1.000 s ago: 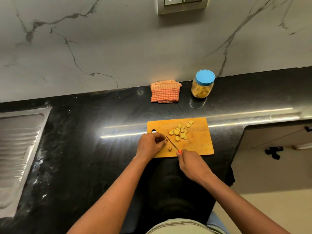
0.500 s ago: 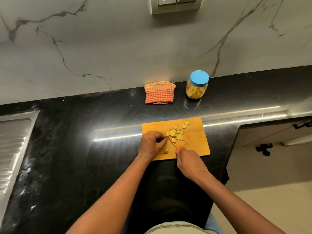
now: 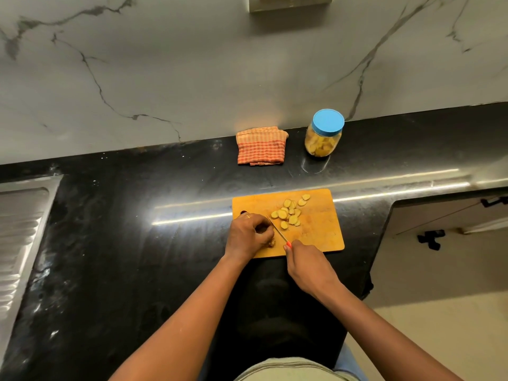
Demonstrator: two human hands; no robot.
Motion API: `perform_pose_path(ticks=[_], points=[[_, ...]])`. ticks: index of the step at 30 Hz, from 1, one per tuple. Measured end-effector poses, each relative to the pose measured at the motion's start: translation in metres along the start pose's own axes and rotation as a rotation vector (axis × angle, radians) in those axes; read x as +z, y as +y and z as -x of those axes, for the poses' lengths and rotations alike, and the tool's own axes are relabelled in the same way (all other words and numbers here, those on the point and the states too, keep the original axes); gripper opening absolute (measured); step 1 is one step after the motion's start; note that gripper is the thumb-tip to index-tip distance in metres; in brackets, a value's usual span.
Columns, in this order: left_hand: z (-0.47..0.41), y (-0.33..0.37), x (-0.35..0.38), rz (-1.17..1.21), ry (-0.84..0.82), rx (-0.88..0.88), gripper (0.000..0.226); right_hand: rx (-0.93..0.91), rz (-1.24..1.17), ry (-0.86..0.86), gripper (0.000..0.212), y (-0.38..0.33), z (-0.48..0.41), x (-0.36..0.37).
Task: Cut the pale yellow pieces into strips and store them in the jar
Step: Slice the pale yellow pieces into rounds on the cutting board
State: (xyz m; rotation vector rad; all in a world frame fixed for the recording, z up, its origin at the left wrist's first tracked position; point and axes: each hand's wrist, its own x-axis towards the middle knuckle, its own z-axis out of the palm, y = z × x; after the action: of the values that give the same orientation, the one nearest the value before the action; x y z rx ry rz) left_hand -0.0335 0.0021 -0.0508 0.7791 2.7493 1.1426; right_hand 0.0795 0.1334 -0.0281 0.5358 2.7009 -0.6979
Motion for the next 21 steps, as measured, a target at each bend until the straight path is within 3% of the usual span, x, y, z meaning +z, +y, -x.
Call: perform_pose_path(ticks=[21], points=[[0.001,-0.01,0.006,-0.044,-0.024,0.039,0.006,0.021,0.097,-0.02,0.022,-0.026,-0.016,0.0]])
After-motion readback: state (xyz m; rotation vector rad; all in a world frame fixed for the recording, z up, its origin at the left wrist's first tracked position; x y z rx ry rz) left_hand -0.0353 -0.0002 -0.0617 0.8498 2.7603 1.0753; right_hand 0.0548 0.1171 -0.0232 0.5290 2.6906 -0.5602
